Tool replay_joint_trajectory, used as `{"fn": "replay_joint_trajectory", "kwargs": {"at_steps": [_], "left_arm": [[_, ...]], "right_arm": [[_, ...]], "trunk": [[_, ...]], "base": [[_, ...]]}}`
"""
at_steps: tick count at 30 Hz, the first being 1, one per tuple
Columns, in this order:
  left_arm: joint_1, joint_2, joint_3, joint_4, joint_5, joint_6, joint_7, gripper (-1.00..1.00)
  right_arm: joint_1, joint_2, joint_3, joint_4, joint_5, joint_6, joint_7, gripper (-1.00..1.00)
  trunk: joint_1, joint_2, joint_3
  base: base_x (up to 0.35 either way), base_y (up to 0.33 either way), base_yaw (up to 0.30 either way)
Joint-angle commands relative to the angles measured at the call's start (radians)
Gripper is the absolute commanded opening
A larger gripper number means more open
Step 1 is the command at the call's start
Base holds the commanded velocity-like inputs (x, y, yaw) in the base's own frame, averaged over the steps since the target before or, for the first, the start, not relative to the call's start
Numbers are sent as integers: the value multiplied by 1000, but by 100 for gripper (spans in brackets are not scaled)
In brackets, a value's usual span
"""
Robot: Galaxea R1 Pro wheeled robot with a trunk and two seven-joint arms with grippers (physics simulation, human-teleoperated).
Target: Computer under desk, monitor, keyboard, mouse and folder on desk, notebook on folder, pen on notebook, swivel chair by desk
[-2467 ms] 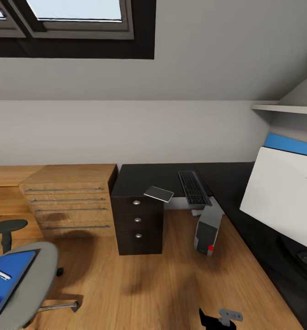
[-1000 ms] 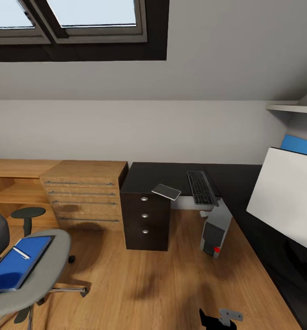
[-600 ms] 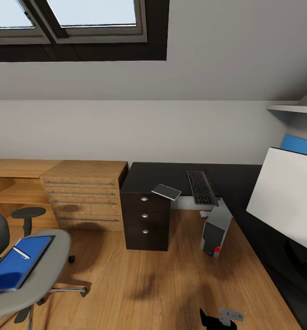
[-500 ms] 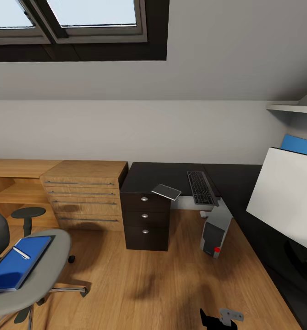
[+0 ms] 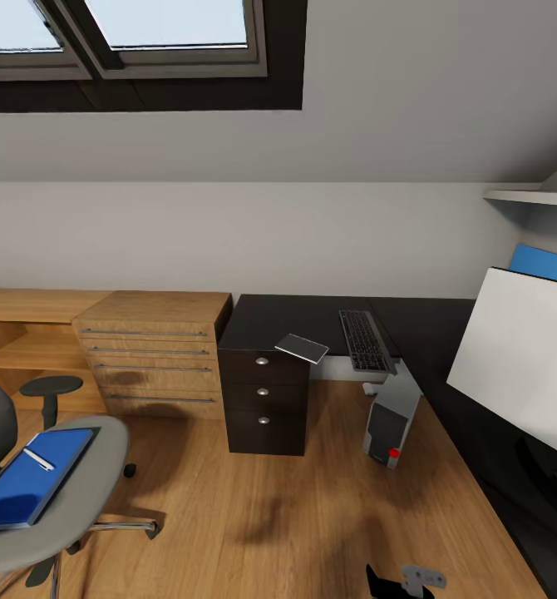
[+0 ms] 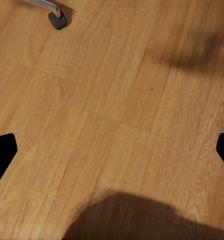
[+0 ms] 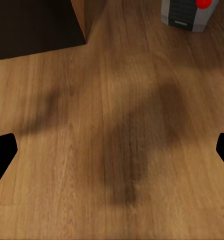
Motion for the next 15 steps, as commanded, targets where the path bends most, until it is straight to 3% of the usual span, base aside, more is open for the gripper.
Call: {"fn": "replay_joint_trajectory", "kwargs": {"at_steps": [1,6,15], "left_arm": [[-1,0,1,1,-1,-3,3,100],[-1,0,1,1,-1,-3,3,100],[-1,0,1,1,-1,-3,3,100]], "right_arm": [[2,0,-1,2,-11,-4,9,100],[4,1,-1,2,-11,-5,9,100],[4,2,-1,2,-11,-4,9,100]], "trunk": [[0,-1,-1],[0,-1,-1],[0,-1,-1]], "base": [[0,0,0],[-106,-59,0],[-205,-133,0]]}}
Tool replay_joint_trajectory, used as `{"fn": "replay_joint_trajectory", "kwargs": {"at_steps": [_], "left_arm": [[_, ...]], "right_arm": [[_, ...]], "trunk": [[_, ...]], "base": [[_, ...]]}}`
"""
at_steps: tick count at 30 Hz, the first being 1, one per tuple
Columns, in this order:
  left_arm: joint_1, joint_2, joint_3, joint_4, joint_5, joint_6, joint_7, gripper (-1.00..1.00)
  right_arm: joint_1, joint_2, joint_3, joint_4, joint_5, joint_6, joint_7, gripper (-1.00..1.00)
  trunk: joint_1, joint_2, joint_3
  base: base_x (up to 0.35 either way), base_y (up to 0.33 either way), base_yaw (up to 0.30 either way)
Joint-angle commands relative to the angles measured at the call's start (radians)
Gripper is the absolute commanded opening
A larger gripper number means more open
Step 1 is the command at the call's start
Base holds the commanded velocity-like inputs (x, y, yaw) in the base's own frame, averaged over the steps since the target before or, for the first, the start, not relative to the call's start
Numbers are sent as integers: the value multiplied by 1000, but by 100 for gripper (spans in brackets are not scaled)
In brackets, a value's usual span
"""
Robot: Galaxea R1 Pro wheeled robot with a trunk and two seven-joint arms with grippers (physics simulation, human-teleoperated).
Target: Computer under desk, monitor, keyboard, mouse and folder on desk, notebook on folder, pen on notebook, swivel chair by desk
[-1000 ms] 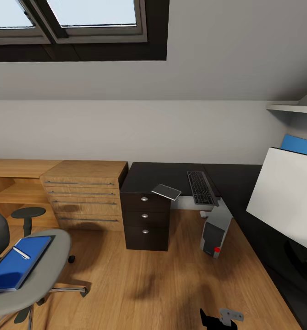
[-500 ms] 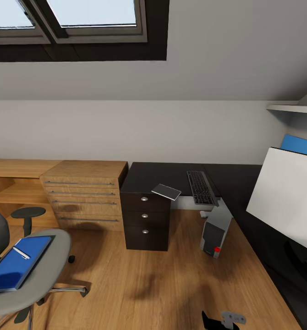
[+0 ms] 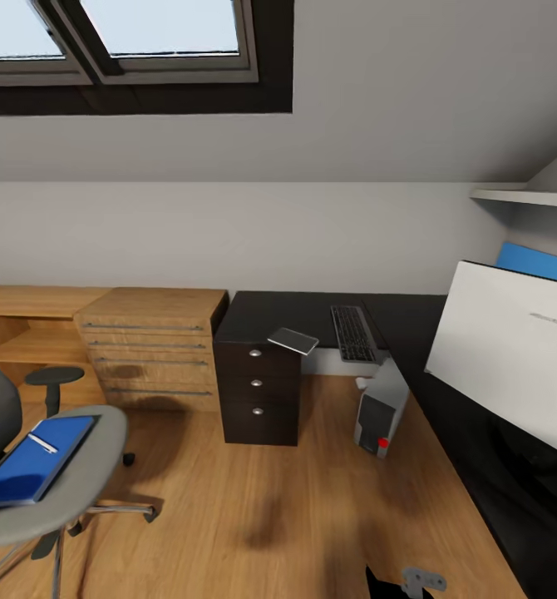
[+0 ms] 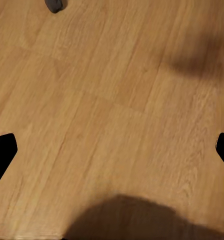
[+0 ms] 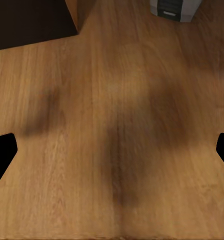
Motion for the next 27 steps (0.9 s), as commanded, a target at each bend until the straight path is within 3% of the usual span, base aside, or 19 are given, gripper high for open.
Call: {"fn": "replay_joint_trajectory", "kwargs": {"at_steps": [1,15,27], "left_arm": [[-1,0,1,1,-1,-3,3,100],[-1,3,1,1,-1,-3,3,100],[-1,4,1,1,-1,-3,3,100]], "right_arm": [[-1,0,-1,2,-10,-3,9,100],[-1,6,0,2,-10,-3,9,100],[-1,7,0,2,-10,-3,9,100]], "trunk": [[0,-1,-1],[0,-1,-1],[0,-1,-1]], "base": [[-221,-148,0],[-195,-81,0],[-300,-2,0]]}}
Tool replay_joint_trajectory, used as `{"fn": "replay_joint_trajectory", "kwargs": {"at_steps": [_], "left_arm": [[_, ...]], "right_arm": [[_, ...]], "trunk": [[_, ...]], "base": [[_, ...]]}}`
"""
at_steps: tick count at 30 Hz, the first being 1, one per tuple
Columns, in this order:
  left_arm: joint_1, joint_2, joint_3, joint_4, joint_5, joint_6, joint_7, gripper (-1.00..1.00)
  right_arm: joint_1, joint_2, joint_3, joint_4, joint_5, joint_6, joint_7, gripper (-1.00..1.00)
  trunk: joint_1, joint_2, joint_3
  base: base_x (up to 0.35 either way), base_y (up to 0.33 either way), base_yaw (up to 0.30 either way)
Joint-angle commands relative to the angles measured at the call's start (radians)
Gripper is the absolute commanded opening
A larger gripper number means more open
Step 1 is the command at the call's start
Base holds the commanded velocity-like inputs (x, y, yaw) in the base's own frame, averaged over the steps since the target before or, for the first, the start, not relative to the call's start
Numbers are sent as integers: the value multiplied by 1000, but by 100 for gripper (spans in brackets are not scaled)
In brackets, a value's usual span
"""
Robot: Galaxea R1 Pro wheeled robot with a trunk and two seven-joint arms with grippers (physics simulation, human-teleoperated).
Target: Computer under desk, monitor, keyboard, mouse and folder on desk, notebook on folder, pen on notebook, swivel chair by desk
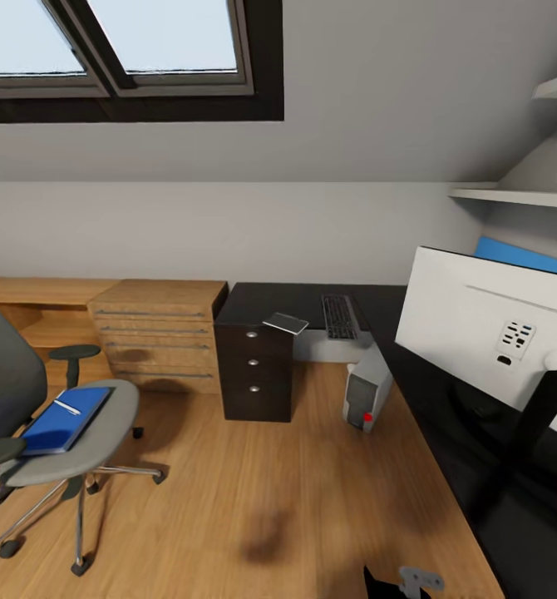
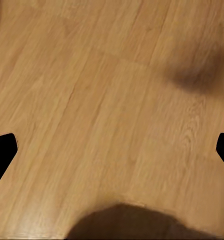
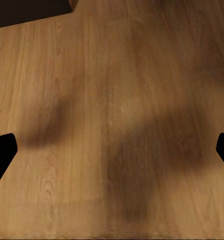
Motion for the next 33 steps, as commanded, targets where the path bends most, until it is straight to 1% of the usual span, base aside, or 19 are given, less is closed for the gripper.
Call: {"fn": "replay_joint_trajectory", "kwargs": {"at_steps": [1,9,12,17,18,19,21,22,24,25,26,27,29,30,32,33], "left_arm": [[-1,0,1,1,-1,-3,3,100],[-1,0,1,1,-1,-3,3,100],[-1,0,1,1,-1,-3,3,100],[-1,0,1,1,-1,-3,3,100],[-1,0,1,1,-1,-3,3,100],[-1,0,1,1,-1,-2,3,100],[-1,-1,1,1,-1,-3,3,100],[-1,-1,1,1,-1,-3,3,100],[-1,-1,1,1,-1,-2,3,100],[-1,-1,1,1,-1,-2,3,100],[-1,-1,1,1,-1,-2,3,100],[-1,0,1,1,-1,-2,3,100],[-1,-1,1,1,-1,-2,3,100],[-1,-1,1,1,-1,-2,3,100],[-1,-1,1,1,-1,-3,3,100],[-1,-1,1,1,-1,-3,3,100]], "right_arm": [[-1,0,-1,2,-10,-3,9,100],[-1,0,-1,2,-10,-4,9,100],[-1,1,11,-10,-10,-1,7,100],[-2,0,16,-77,-11,15,-30,100],[-3,-1,16,-122,-11,33,-57,100],[-3,-1,17,-178,-10,67,-87,100],[-3,-3,17,-241,-10,119,-118,100],[-3,-5,18,-313,-10,185,-149,100],[-3,-8,17,-391,-10,260,-179,100],[-2,-21,16,-553,-10,405,-241,100],[-2,-24,16,-593,-10,438,-258,100],[-2,-29,16,-670,-10,498,-292,100],[-2,-33,17,-746,-10,550,-327,100],[-2,-36,17,-821,-10,595,-365,100],[-2,-38,17,-889,-10,631,-402,100],[-2,-41,16,-978,-10,671,-446,100]], "trunk": [[-1,-1,-1],[-1,-1,-1],[-1,-1,-1],[-1,-1,-1],[-1,-1,-1],[-1,-1,-1],[-1,-1,-1],[-1,-1,-1],[-1,-1,-1],[-1,-1,-1],[-1,-1,-1],[-1,-1,-1],[-1,-1,-1],[-1,-1,-1],[-1,-1,-1],[-1,-1,-1]], "base": [[-223,0,0],[-70,0,0],[-2,0,0],[0,0,0],[0,0,0],[0,0,0],[0,0,0],[0,0,0],[0,0,0],[0,0,0],[0,0,0],[0,0,0],[0,0,0],[0,0,0],[0,0,0],[0,0,0]]}}
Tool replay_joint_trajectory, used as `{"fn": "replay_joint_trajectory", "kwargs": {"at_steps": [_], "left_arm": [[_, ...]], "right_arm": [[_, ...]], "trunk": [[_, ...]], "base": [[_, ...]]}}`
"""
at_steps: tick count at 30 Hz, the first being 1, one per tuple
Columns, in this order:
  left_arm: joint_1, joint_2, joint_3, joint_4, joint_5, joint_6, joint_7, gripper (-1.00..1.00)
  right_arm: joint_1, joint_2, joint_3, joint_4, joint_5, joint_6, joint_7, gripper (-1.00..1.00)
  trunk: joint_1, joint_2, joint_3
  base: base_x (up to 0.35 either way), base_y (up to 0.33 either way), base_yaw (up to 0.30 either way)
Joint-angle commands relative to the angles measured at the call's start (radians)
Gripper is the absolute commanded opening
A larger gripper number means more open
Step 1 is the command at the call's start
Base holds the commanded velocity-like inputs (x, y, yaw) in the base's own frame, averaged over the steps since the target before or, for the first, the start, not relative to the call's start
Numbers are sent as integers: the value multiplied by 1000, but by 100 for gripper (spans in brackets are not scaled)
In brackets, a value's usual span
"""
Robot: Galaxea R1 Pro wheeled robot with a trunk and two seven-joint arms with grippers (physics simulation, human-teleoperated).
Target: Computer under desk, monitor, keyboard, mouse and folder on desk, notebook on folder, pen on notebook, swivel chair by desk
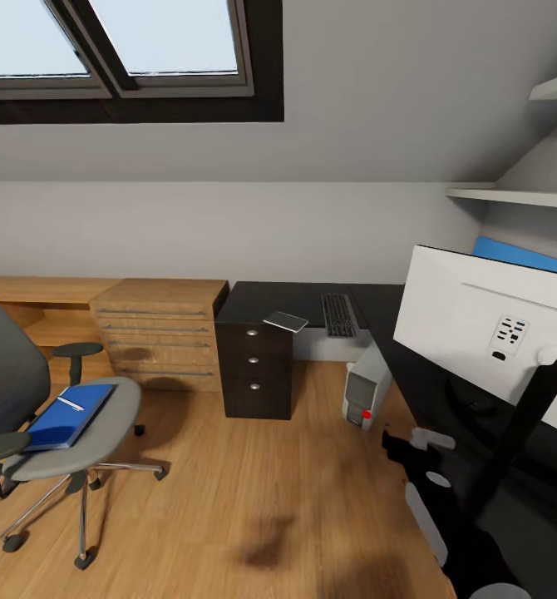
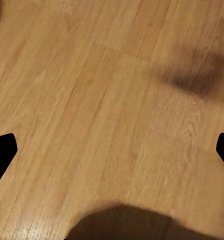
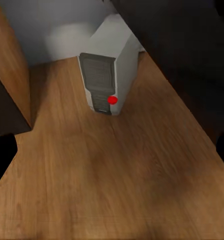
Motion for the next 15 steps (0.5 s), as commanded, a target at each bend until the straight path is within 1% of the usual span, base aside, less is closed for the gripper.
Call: {"fn": "replay_joint_trajectory", "kwargs": {"at_steps": [1,2,3,4,6,10,15], "left_arm": [[-1,0,1,0,-1,-3,3,100],[-1,0,1,0,-1,-3,3,100],[-1,1,1,0,-1,-3,3,100],[-1,2,1,0,-1,-3,3,100],[-1,2,1,0,-1,-3,3,100],[-1,3,1,0,-1,-3,3,100],[-1,3,1,0,-1,-3,3,100]], "right_arm": [[0,-1,1,-34,-8,16,-16,100],[1,-1,1,-57,-9,23,-24,100],[1,0,1,-120,-9,36,-42,100],[2,1,1,-155,-9,40,-50,100],[3,2,1,-200,-8,47,-70,100],[3,0,1,-215,-7,50,-91,100],[4,-2,0,-189,-8,44,-102,100]], "trunk": [[0,-1,-1],[0,-1,-1],[0,-1,-1],[0,-1,-1],[0,-1,-1],[0,-1,-1],[0,-1,-1]], "base": [[0,0,0],[0,0,0],[0,0,0],[0,0,0],[0,0,0],[0,0,0],[0,0,0]]}}
